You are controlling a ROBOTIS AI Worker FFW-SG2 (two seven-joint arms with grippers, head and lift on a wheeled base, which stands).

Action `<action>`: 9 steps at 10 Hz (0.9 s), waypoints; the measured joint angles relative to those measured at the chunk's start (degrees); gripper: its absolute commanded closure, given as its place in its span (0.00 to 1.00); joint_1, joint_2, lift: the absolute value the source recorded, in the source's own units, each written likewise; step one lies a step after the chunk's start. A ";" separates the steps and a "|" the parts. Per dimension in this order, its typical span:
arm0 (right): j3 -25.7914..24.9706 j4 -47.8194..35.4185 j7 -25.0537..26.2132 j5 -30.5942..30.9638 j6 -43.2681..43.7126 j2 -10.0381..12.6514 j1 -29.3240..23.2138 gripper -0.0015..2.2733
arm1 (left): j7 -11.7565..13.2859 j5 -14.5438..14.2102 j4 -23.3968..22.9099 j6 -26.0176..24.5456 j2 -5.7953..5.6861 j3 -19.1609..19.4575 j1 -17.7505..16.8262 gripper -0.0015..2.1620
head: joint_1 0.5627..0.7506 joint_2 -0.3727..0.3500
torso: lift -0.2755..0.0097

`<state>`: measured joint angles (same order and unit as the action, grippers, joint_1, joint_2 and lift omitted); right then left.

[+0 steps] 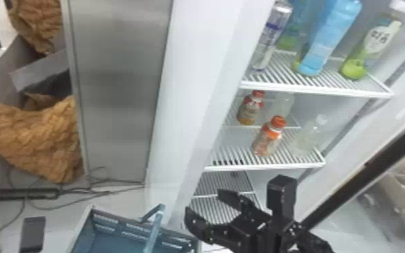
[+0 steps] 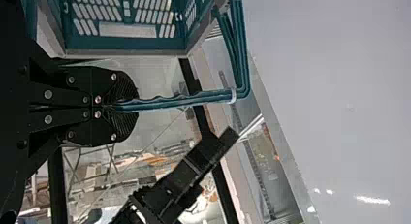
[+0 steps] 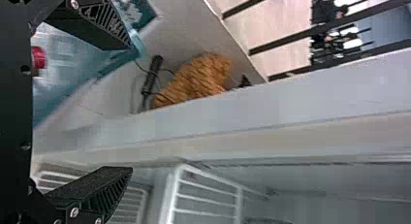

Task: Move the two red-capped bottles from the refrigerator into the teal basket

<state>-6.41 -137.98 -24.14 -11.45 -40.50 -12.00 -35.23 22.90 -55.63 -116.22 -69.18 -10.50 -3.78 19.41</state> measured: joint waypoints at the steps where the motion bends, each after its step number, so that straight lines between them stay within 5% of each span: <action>1: -0.73 -0.51 0.29 0.46 2.88 0.33 -0.86 0.06 | -0.01 0.00 0.00 0.00 0.01 0.01 0.04 0.54 | 0.70 0.03 | 0.18; 9: -5.70 6.57 6.80 4.52 35.42 3.49 -2.18 0.07 | -0.04 0.32 0.00 0.00 -0.02 -0.09 0.13 0.54 | 0.70 0.03 | 0.18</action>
<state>-12.11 -131.40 -17.35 -6.94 -5.07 -8.51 -37.42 22.86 -55.30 -116.23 -69.18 -10.52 -3.87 19.54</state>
